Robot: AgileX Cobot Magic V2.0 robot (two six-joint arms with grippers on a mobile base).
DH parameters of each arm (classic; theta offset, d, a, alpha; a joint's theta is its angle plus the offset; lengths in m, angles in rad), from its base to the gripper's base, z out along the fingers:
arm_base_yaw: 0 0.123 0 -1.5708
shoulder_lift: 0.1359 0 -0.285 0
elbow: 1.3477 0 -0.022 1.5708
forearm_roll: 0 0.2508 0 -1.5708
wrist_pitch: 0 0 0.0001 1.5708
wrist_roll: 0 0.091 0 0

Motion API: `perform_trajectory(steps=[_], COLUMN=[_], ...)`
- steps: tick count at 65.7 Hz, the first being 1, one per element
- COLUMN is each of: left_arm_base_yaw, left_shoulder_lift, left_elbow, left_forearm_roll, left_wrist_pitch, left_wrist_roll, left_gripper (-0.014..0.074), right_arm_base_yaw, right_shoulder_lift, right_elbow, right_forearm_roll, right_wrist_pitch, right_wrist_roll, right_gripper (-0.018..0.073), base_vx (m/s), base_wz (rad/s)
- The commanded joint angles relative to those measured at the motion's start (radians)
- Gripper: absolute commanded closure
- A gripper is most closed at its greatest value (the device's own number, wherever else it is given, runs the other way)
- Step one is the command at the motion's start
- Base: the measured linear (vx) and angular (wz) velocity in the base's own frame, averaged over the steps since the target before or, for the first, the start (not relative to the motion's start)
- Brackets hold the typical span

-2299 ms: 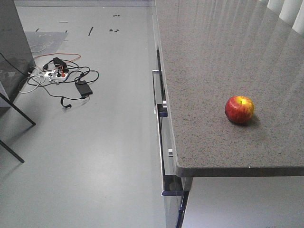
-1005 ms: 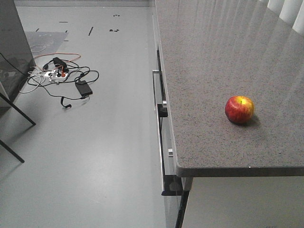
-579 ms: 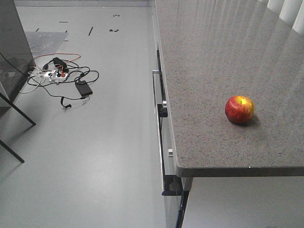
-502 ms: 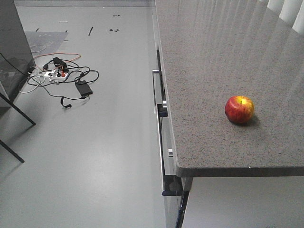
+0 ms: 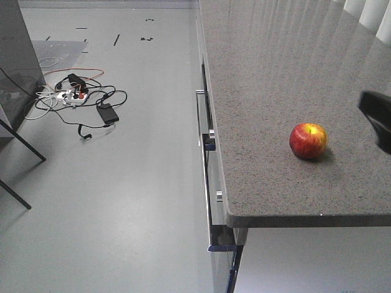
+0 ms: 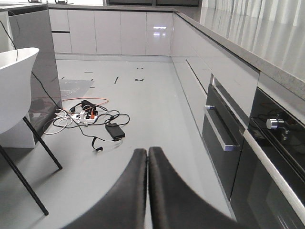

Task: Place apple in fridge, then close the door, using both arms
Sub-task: 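Lower the open right gripper over the red-yellow apple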

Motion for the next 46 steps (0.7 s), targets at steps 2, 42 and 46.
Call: perform_trajectory(steps=[2, 42, 46], left_arm_base_yaw=[0.000, 0.000, 0.000], left_shoulder_lift=[-0.016, -0.016, -0.016], left_elbow=[0.015, 0.015, 0.015], left_forearm_roll=[-0.005, -0.005, -0.005], left_wrist_pitch=[-0.069, -0.069, -0.069], left_wrist_roll=[-0.005, -0.005, -0.005], left_gripper=[0.0603, 0.0603, 0.0603], right_arm_base_yaw=[0.000, -0.093, -0.093], right_shoulder_lift=[0.164, 0.805, 0.834], right_elbow=[-0.107, -0.546, -0.557], right_forearm_roll=[-0.006, -0.027, -0.044], right_wrist_pitch=[-0.055, 0.108, 0.109], right_wrist_roll=[-0.017, 0.092, 0.095], right_gripper=[-0.0039, -0.0035, -0.0036], base_vx=[0.00, 0.00, 0.00], base_wz=[0.00, 0.00, 0.00])
